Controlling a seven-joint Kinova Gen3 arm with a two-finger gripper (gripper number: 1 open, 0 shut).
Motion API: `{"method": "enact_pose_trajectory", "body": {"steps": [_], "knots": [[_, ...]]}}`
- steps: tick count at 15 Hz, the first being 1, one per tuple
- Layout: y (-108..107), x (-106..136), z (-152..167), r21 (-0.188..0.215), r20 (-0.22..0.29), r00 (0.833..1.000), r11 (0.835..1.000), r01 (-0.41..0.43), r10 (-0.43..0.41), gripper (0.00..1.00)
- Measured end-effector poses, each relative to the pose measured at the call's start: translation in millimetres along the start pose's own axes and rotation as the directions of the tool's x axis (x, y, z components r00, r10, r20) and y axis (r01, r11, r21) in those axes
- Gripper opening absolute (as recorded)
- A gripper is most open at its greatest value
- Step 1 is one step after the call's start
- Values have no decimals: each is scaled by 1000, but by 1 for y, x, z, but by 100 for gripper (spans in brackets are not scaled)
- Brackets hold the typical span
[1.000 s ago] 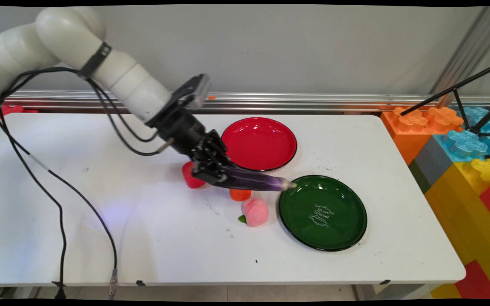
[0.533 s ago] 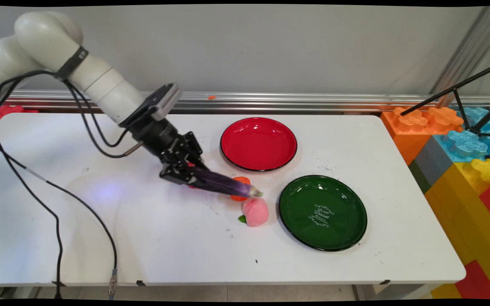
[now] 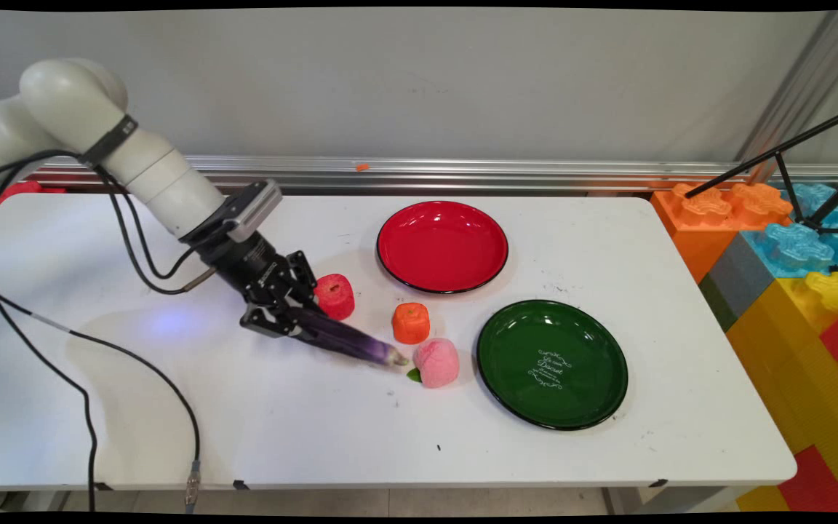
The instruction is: Place the picked object on the table
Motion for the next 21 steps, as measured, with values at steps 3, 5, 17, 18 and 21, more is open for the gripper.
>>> {"method": "enact_pose_trajectory", "body": {"steps": [3, 5, 17, 18, 21], "knots": [[3, -17, 3, -11, 13, 1000, 1000, -1, 1, 0], [4, -24, 4, -15, 18, 1000, 1000, -2, 3, 0], [7, -43, 6, -32, 23, 999, 999, -26, 27, 100], [7, -43, 5, -30, 23, 999, 999, -24, 25, 100], [3, -41, 0, -13, 11, 1000, 1000, 3, -3, 100]]}}
